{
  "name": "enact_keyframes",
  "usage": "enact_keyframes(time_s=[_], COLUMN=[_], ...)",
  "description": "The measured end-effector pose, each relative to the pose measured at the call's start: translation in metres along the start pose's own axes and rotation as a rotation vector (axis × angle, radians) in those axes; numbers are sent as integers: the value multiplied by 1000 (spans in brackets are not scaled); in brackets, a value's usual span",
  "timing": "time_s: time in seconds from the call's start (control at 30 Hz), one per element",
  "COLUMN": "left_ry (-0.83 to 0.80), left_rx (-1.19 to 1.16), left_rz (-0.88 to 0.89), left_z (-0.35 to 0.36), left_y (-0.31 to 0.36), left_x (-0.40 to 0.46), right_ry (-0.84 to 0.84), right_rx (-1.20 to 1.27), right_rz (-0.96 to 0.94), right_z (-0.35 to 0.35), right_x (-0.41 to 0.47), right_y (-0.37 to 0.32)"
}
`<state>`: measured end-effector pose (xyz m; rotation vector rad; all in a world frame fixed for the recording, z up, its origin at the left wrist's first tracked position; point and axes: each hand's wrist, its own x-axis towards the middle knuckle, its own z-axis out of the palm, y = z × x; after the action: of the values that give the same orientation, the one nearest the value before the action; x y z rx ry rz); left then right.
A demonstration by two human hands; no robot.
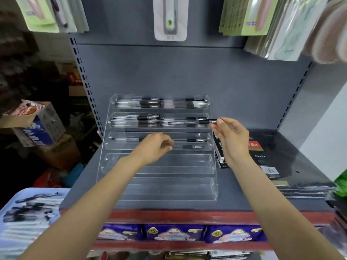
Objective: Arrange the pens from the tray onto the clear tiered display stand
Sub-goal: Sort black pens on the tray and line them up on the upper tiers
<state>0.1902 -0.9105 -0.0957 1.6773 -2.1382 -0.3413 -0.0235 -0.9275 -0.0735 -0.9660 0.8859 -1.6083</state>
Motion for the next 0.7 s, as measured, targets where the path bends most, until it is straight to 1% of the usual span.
enact_keyframes(time_s=[0.1,0.23,0.33,0.43,0.5,0.57,0.63,0.7], left_ry=[12,69,258,459,558,620,604,488], left_rx=[-25,-156,-196,-195,-160,-112,-72,-85], left_rz=[-15,-13,-23,-98,-152,-224,-324,-411], left_z=[3,0,-13,-32,-43,-52,-59,-63], left_y=[1,5,-3,-29,-48,-64,-80,-94], left_x=[0,-9,-26,-49,-64,-76,-82,-84], right_ry=[-21,-40,-84,-139,-157,-168,-187,-218], right_rx=[9,3,-38,-105,-151,-211,-286,-397], right_rz=[13,33,44,46,42,27,24,23], right_z=[4,14,26,44,59,75,88,100], right_x=[-4,-8,-13,-19,-24,-29,-34,-36], right_y=[3,6,13,24,31,38,46,53])
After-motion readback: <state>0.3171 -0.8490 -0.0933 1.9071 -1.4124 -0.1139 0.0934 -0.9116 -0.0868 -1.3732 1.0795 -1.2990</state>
